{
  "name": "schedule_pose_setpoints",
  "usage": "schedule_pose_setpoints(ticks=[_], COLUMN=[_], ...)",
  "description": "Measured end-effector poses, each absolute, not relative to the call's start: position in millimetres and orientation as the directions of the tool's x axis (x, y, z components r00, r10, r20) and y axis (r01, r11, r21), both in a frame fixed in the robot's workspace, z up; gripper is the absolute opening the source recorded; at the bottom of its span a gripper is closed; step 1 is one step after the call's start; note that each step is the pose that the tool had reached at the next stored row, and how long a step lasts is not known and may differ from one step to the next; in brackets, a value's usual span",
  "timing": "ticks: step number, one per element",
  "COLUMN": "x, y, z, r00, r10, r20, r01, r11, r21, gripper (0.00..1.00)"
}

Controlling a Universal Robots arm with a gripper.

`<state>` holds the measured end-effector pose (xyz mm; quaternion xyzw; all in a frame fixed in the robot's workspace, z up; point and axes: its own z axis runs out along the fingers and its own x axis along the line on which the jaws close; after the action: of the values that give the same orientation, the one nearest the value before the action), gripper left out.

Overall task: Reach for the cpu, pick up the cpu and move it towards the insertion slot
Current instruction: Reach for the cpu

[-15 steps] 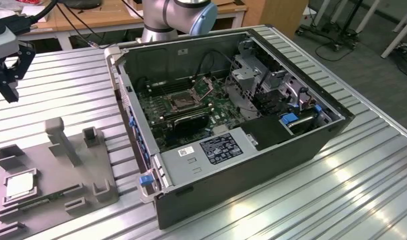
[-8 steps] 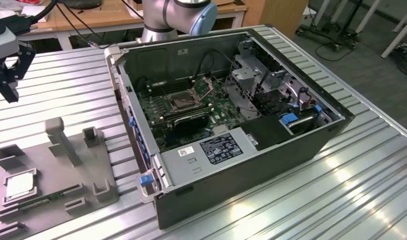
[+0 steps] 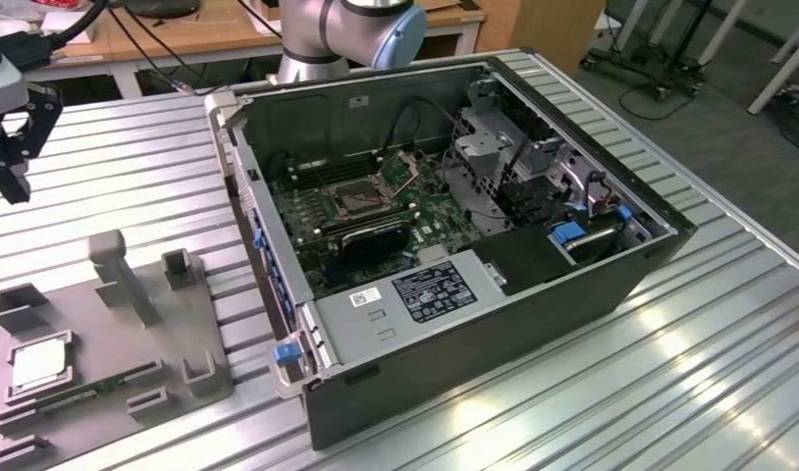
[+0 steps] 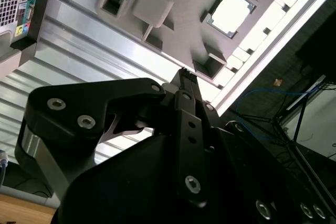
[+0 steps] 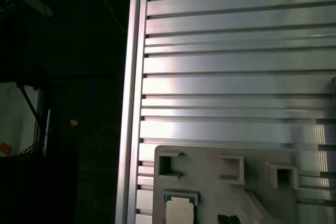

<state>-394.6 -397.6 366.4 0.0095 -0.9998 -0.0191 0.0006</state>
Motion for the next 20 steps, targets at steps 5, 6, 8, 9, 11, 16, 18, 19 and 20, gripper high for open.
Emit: schedule_pose_setpoints(ticks=[5, 6, 8, 9, 11, 16, 18, 19, 20], x=[-396.0, -396.2, -396.2, -396.2, -396.2, -397.2, -397.7, -398.0, -398.4], y=[-397.5, -397.5, -397.5, -397.5, -397.5, -397.6, -397.5, -397.5, -397.5], z=[366.3, 366.3, 366.3, 366.3, 366.3, 366.3, 366.3, 366.3, 366.3], r00=[-1.000, -1.000, -1.000, -1.000, -1.000, -1.000, -1.000, -1.000, -1.000], r10=[-0.019, -0.019, -0.019, -0.019, -0.019, -0.019, -0.019, -0.019, -0.019], r20=[0.001, 0.001, 0.001, 0.001, 0.001, 0.001, 0.001, 0.001, 0.001], r01=[-0.019, -0.019, -0.019, -0.019, -0.019, -0.019, -0.019, -0.019, -0.019], r11=[0.999, 0.999, 0.999, 0.999, 0.999, 0.999, 0.999, 0.999, 0.999], r21=[0.038, 0.038, 0.038, 0.038, 0.038, 0.038, 0.038, 0.038, 0.038], gripper=[0.11, 0.11, 0.11, 0.11, 0.11, 0.11, 0.11, 0.11, 0.11])
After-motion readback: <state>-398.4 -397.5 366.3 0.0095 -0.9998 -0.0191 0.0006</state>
